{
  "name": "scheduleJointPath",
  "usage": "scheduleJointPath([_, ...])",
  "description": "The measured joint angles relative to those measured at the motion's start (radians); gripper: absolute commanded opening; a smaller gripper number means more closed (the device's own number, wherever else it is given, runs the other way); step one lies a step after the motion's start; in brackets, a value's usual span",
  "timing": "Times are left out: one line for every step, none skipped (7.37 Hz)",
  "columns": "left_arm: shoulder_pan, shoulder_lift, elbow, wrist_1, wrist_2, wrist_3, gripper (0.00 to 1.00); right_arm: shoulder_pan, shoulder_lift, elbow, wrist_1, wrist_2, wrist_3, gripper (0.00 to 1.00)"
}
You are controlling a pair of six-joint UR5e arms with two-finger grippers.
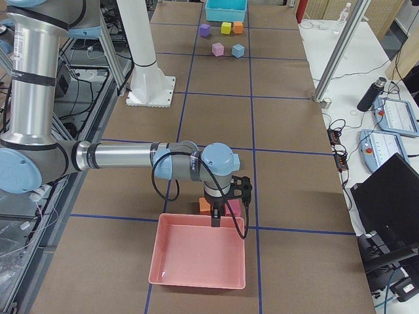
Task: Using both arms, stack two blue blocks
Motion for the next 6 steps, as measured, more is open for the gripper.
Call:
scheduleJointPath([0.0, 0.0, 0.0, 0.0, 0.0, 0.001, 0.98, 0.0, 0.001, 0.0, 0.0, 0.0, 0.0, 1.0])
scheduleJointPath([0.0, 0.0, -0.003, 0.0, 0.0, 0.002, 0.98, 0.0, 0.001, 0.001, 0.0, 0.0, 0.0, 1.0])
scheduleJointPath([0.0, -0.004, -0.01, -0.002, 0.0, 0.005, 0.99, 0.0, 0.001, 0.008, 0.002, 0.0, -0.002, 1.0])
scheduleJointPath([0.0, -0.007, -0.028, -0.024, 0.002, 0.008, 0.98, 0.0, 0.003, 0.022, 0.012, -0.001, -0.003, 1.0])
scheduleJointPath([0.0, -0.008, -0.048, -0.08, 0.005, 0.008, 0.98, 0.0, 0.004, 0.033, 0.04, 0.0, -0.002, 1.0])
scheduleJointPath([0.002, -0.01, -0.052, -0.143, 0.007, 0.004, 0.99, -0.001, 0.005, 0.037, 0.085, 0.005, -0.001, 1.0])
